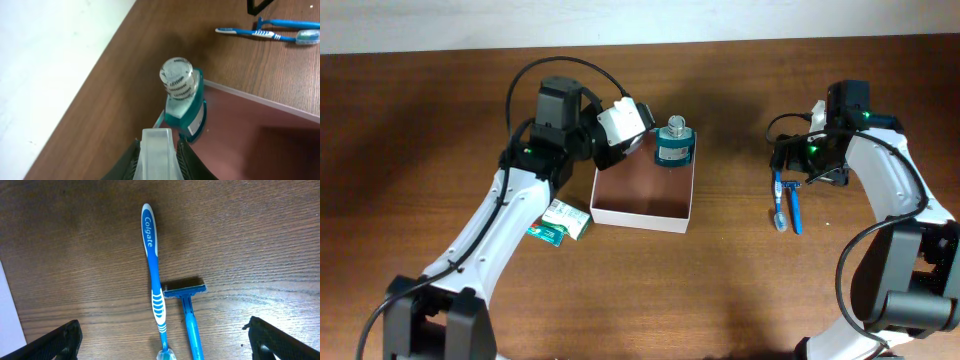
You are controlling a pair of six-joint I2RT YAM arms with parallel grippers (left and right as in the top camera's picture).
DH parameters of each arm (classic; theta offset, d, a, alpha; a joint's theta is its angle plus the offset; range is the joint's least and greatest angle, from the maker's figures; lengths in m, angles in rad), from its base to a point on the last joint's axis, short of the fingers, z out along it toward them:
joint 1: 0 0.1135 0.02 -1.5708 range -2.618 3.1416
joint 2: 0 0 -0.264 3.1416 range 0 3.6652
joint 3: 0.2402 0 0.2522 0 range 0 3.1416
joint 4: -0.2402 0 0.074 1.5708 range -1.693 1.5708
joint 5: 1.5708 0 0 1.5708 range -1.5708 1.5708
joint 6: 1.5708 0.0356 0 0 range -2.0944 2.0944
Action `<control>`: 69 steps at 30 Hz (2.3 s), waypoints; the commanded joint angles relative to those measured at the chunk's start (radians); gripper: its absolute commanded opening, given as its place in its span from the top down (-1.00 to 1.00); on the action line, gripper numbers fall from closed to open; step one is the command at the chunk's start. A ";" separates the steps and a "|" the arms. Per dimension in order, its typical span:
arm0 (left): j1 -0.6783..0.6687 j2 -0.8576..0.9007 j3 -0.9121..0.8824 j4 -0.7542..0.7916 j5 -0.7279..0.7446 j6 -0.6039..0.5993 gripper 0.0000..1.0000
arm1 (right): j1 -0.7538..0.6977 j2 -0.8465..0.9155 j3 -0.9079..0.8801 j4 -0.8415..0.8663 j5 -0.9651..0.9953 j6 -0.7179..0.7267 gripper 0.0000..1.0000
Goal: Pack container
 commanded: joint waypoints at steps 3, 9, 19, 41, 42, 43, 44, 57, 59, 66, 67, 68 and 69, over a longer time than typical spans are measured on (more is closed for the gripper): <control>-0.001 0.003 0.021 0.014 0.019 0.027 0.72 | -0.001 -0.022 0.011 0.000 0.005 -0.009 -0.97; -0.001 0.003 0.021 0.016 0.019 0.027 0.72 | -0.001 -0.022 0.011 0.000 0.005 -0.008 -0.97; -0.003 0.003 0.021 0.012 0.018 -0.075 0.81 | -0.001 -0.022 0.011 0.000 0.005 -0.009 -0.97; -0.003 0.003 0.021 0.148 -0.248 -0.488 0.99 | -0.001 -0.022 0.011 0.000 0.005 -0.009 -0.97; -0.003 0.003 0.021 0.151 -0.260 -0.522 0.99 | -0.001 -0.022 0.011 0.000 0.005 -0.009 -0.97; -0.003 0.003 0.021 0.152 -0.264 -0.546 0.99 | -0.001 -0.022 0.011 0.000 0.005 -0.009 -0.97; -0.003 0.003 0.021 0.153 -0.264 -0.568 0.99 | -0.001 -0.022 0.011 0.000 0.005 -0.009 -0.97; -0.021 0.043 0.021 0.162 -0.331 -0.666 0.99 | -0.001 -0.022 0.011 0.000 0.005 -0.009 -0.97; -0.021 0.057 0.021 0.165 -0.331 -0.666 0.99 | -0.001 -0.022 0.011 0.000 0.005 -0.009 -0.97; -0.021 0.097 0.021 0.192 -0.357 -0.666 0.99 | -0.001 -0.022 0.011 0.000 0.005 -0.009 -0.97; -0.021 0.097 0.021 0.196 -0.372 -0.666 0.99 | -0.001 -0.022 0.011 0.000 0.005 -0.009 -0.97; -0.021 0.097 0.021 0.203 -0.399 -0.666 0.99 | -0.001 -0.022 0.011 0.000 0.005 -0.009 -0.97; -0.021 0.097 0.021 0.207 -0.414 -0.666 0.99 | -0.001 -0.022 0.011 0.000 0.005 -0.009 -0.97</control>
